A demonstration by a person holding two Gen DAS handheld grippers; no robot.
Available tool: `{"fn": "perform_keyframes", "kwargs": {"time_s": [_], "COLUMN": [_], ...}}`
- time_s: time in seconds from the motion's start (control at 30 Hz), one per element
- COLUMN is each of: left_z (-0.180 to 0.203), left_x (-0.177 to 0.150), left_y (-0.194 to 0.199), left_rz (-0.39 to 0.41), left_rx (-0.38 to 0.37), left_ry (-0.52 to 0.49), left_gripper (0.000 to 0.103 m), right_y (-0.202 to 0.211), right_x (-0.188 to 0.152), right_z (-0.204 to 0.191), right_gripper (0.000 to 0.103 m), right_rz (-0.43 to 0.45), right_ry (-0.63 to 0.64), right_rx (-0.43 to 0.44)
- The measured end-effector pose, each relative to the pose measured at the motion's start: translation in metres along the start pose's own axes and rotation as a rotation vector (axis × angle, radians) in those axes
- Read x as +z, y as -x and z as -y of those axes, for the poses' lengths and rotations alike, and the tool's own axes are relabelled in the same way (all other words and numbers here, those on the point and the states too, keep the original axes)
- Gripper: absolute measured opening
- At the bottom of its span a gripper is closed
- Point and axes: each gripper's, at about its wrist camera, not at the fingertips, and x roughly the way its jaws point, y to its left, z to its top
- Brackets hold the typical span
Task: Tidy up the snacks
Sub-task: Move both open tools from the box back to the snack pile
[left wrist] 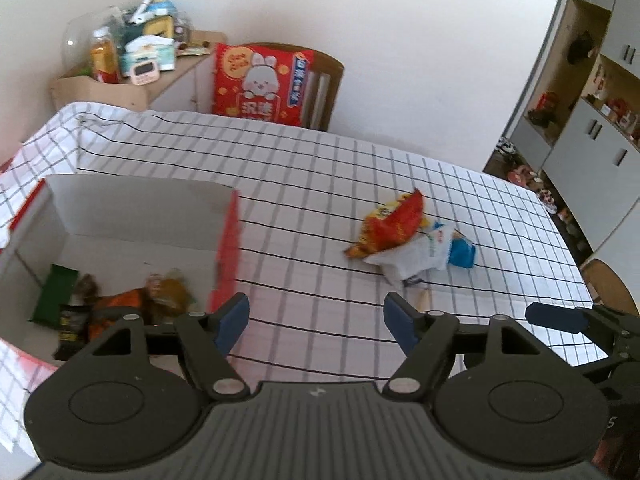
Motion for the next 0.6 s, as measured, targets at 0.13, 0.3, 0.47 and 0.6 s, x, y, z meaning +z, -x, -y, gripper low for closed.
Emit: {"fn": "perform_keyframes", "kwargs": {"time_s": [0.13, 0.3, 0.47, 0.6], "left_z": [0.024, 0.048, 0.071, 0.083], "left_x": [0.001, 0.006, 0.018, 0.022], "left_y": [-0.020, -0.043, -0.070, -0.095], "left_rz": [-0.030, -0.059, -0.091, -0.120], "left_rx": [0.006, -0.003, -0.026, -0.029], "left_ry": [-0.022, -0.049, -0.104, -0.156], "left_gripper": [0.074, 0.074, 0.074, 0.074], "right_y": [0.001, -0.005, -0.021, -0.038], "right_x": [-0.004, -0.006, -0.007, -0.007], "right_z": [0.024, 0.052, 0.077, 0.093], "right_gripper": [0.100, 0.100, 0.100, 0.099], "right_rz": [-0.004, -0.015, -0.049, -0.088], "right_ry": [-0.010, -0.027, -0.009, -0.035], "right_rx": [-0.044, -0.079, -0.089, -0.080]}}
